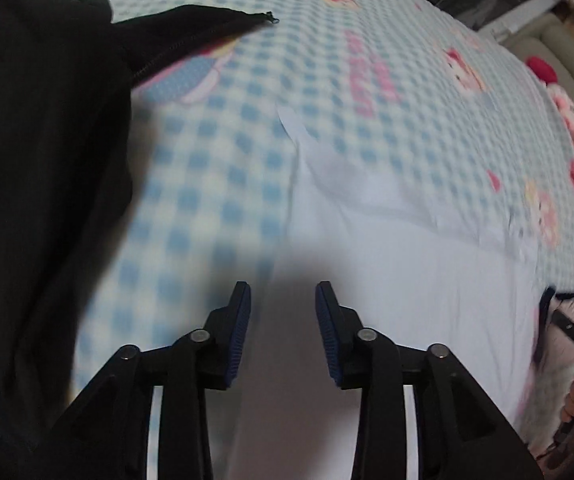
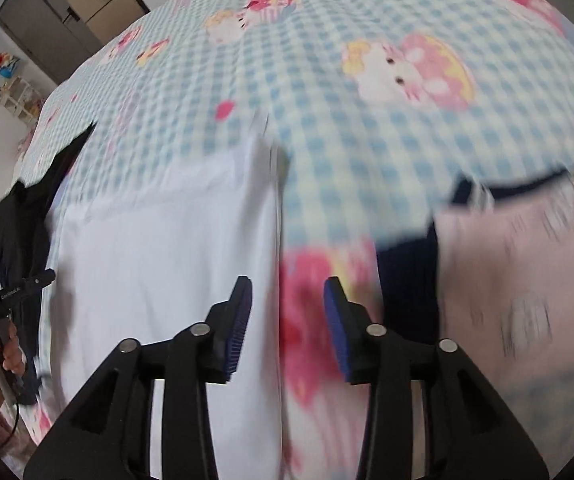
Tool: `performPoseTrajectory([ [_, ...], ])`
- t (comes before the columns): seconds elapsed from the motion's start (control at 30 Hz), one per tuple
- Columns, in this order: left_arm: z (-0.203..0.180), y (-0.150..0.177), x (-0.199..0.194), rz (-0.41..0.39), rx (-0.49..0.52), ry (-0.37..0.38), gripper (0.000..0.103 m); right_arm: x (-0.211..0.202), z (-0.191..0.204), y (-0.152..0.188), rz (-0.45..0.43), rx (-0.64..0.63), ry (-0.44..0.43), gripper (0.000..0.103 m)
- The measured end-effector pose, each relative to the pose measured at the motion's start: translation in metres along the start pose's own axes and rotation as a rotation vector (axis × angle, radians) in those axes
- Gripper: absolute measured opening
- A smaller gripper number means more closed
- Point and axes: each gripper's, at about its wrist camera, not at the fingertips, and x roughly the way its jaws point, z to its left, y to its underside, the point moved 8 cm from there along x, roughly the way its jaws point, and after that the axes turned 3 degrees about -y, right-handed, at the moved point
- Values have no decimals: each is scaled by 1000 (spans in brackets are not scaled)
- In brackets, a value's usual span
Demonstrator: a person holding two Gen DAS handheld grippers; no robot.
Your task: Fold clothes
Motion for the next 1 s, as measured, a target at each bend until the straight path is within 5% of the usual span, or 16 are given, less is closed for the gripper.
performPoseTrajectory([
  [0.1,-7,-29,19,29,9,125,46,21,5,-32,-5,-17,14,51],
  [0.2,-17,-37,38,84,67,158,47,47,13,-50,39,-31,-28,58],
  [0.27,-22,-37,50,109,141,104,17,66,18,-60,75,-38,-64,62],
  [0.33,-26,-37,53,105,205,58,7,87,24,-60,151,-46,-94,62],
  [0.4,-26,-40,44,77,244,24,7,103,30,-59,209,-68,-100,39],
  [0.5,-14,-43,34,56,262,-13,7,96,50,-72,153,-143,-101,31],
  [0.73,3,-36,52,95,283,-59,7,118,63,-88,164,-185,-80,37],
  [0.8,-5,-39,48,65,273,-45,7,123,60,-89,166,-178,-74,9],
  [1.0,-19,-46,73,98,294,-76,11,107,35,-116,82,-132,-32,6],
])
